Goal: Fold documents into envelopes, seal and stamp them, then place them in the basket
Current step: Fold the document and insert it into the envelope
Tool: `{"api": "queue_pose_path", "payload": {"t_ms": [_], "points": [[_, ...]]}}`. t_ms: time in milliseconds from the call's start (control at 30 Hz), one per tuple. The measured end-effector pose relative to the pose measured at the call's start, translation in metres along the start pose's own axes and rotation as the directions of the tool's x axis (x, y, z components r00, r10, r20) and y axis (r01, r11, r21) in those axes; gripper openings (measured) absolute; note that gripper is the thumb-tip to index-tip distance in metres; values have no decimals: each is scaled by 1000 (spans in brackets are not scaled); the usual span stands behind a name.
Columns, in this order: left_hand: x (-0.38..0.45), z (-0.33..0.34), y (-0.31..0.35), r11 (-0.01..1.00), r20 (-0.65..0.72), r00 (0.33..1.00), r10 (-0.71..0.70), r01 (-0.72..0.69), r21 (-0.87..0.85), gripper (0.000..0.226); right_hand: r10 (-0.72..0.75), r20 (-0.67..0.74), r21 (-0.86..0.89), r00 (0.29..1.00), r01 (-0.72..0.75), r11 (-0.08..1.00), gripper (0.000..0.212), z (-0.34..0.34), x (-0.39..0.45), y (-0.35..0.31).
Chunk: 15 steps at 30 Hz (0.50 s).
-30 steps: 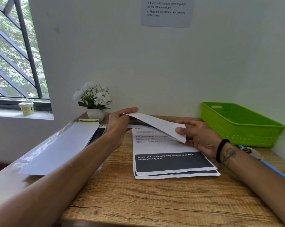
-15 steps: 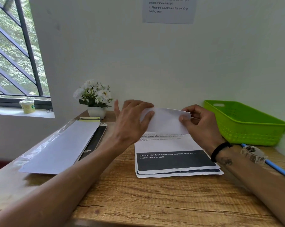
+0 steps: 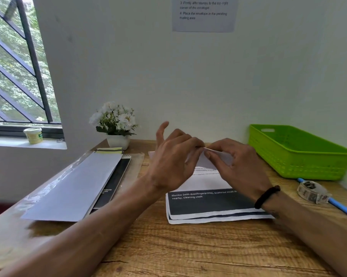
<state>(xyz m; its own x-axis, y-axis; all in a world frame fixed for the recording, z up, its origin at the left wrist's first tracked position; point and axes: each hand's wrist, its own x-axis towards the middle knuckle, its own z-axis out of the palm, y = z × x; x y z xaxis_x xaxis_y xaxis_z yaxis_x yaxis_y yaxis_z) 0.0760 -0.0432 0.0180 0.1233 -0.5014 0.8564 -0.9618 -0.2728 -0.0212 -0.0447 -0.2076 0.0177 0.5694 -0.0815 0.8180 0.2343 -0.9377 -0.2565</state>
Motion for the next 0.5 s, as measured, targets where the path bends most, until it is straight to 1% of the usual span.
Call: {"api": "queue_pose_path", "payload": {"t_ms": [100,200,300,400,467,500], "points": [[2,1,-4,1000,1,1000,-5,5,-5,15,9,-15,17,1000,-9,1000,9,0,1,4],[3,0,-13,999,0,999,-35,35,2,15,48,-76,14,996,-47,999,9,-1,3,9],[4,-3,-27,996,-13,996,-89,90,21,14,145,-127,73,981,-137,988,11,-4,6,13],[3,-5,-42,982,-35,982,-188,188,-2,12,265,-150,151,952,-243,958,13,-7,9,17],[3,-5,-50,966,-47,966,-256,254,-49,14,326,-157,213,932,-291,933,9,-10,11,19],[2,-5,-53,953,-46,956,-291,285,-104,16,359,-154,252,921,-314,915,6,-12,12,19]]}}
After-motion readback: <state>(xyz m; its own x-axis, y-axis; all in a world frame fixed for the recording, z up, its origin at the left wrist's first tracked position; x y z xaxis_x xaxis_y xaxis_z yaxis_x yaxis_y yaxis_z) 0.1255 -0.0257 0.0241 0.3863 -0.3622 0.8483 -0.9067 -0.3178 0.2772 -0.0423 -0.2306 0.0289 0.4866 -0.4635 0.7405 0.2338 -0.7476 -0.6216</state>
